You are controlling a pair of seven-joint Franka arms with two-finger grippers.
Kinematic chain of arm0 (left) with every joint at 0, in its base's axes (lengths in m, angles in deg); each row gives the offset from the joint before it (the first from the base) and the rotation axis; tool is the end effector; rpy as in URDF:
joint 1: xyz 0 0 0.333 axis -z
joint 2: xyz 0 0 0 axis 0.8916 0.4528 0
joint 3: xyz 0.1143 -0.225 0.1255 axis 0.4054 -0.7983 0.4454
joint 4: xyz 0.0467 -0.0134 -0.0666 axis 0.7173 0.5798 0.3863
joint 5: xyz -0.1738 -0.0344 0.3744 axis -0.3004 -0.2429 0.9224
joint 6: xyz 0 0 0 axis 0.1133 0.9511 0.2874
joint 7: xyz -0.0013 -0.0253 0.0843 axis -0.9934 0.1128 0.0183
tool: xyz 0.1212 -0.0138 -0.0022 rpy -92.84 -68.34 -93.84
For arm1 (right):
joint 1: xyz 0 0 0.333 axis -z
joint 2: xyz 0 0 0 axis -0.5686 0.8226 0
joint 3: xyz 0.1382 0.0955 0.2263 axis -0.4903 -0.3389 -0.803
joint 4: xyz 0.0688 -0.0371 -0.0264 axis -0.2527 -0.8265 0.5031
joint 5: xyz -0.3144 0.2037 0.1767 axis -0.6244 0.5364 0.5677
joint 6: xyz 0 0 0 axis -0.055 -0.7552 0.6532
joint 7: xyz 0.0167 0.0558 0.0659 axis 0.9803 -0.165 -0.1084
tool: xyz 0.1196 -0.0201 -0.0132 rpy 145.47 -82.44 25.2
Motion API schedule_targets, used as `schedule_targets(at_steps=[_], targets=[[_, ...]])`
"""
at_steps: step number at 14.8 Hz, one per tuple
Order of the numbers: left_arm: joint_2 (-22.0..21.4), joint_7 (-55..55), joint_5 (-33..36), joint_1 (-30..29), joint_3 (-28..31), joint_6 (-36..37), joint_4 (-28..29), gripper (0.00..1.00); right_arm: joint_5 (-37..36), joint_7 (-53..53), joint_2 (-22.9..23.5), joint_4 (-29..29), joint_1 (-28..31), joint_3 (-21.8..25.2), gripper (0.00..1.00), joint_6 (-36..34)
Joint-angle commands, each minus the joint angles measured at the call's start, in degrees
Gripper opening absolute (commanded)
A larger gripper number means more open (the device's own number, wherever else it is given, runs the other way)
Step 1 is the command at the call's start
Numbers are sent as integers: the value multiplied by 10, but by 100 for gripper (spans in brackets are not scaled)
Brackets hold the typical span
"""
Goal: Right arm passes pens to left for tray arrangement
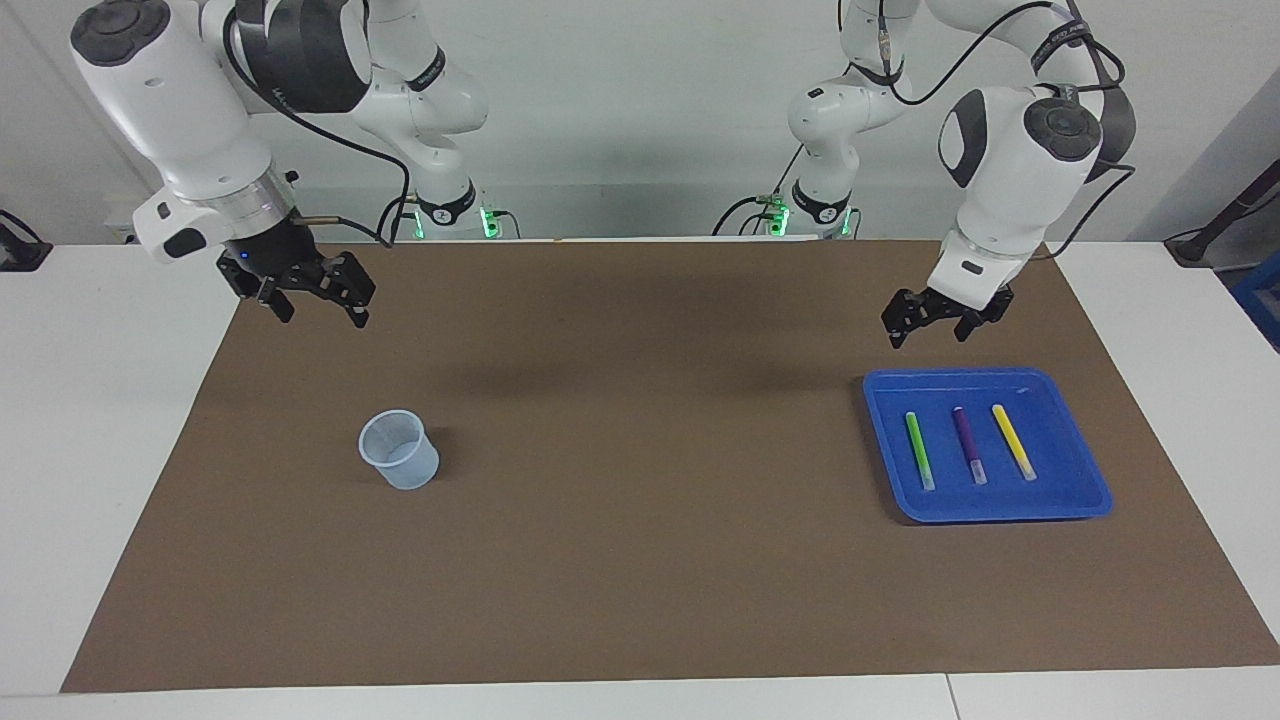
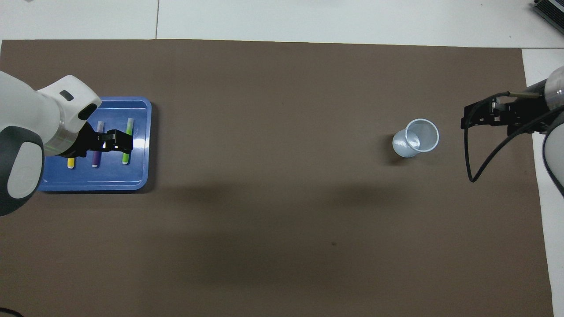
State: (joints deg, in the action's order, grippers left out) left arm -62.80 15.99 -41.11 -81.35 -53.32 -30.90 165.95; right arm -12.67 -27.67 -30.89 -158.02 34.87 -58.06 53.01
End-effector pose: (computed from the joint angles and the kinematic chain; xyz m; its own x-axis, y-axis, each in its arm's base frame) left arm 0.5765 -0.0940 0.4609 0.9995 0.0238 -0.0212 0.0235 -0.9996 -0.0123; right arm 0.6084 0.0071 0.5443 0.9878 -0.1557 -0.0014 -0.1557 -0.9870 -0.0388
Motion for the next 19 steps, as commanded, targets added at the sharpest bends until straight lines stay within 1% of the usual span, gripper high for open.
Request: schedule_targets(at_steps=[1, 2, 3, 4, 5, 7, 8, 10, 11, 13, 16, 19], targets=[[-12, 35, -13, 49, 13, 86, -50, 100, -12, -10, -11, -8, 5, -6, 100, -9], [-13, 39, -12, 52, 10, 125, -73, 100, -12, -10, -11, -8, 5, -6, 100, -9], [-11, 34, -12, 51, 12, 140, -85, 100, -12, -10, -11, -8, 5, -5, 100, -9], [-9, 33, -13, 49, 16, 133, -87, 100, -12, -10, -11, -8, 5, -6, 100, -9], [-10, 24, -13, 46, 26, 110, -81, 100, -12, -10, -11, -7, 5, -6, 100, -9], [-1, 15, -13, 62, 73, 59, -83, 100, -12, -10, -11, -7, 5, -5, 100, -9], [11, 15, -12, 72, 79, 49, -88, 100, -12, -10, -11, -8, 5, -6, 100, -9], [24, 15, -9, 72, 82, 35, -94, 100, -12, -10, -11, -7, 3, -6, 100, -9], [27, 16, -9, 75, 82, 32, -92, 100, -12, -10, -11, -8, 3, -6, 100, -9], [22, 19, -7, 92, 91, 53, -88, 100, -12, -10, -11, -8, 3, -6, 100, -9], [20, 10, -6, 126, 131, 56, -88, 100, -12, -10, -11, -8, 3, -6, 100, -9], [20, 10, -6, 146, 163, 54, -90, 100, -12, -10, -11, -8, 3, -6, 100, -10]])
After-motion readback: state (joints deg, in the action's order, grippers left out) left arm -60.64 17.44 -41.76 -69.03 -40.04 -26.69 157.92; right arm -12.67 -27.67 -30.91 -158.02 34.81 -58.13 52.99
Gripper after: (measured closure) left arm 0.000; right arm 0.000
